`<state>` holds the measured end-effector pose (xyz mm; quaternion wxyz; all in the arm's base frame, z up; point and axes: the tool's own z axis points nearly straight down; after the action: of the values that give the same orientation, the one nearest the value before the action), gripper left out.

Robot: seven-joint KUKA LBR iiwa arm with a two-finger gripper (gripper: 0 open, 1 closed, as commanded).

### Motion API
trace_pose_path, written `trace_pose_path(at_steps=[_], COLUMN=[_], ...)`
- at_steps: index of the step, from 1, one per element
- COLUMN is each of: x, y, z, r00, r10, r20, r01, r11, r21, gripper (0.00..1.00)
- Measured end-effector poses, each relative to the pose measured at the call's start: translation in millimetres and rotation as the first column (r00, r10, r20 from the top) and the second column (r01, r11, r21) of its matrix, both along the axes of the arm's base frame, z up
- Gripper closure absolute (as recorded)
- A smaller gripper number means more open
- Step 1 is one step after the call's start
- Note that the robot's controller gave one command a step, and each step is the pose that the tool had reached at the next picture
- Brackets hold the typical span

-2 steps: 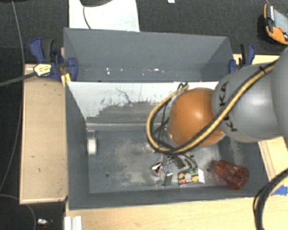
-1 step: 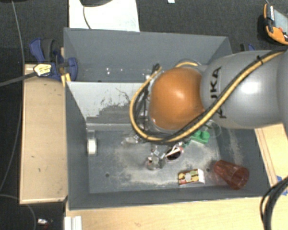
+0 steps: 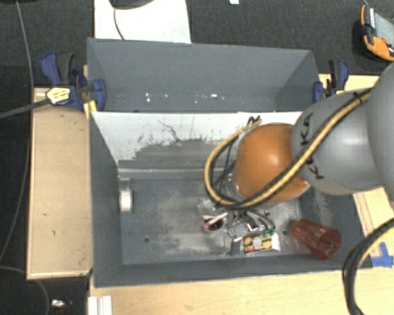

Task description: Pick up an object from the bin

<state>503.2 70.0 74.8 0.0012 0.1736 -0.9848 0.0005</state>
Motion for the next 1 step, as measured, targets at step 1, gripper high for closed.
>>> trace_pose_path(at_steps=[1], x=[44.3], y=[-11.5], z=[-3.8], r00=[0.648], r10=[0.761], r20=[0.019], r01=[-0.761], r11=[0.648], r21=[-0.004], gripper=[0.0])
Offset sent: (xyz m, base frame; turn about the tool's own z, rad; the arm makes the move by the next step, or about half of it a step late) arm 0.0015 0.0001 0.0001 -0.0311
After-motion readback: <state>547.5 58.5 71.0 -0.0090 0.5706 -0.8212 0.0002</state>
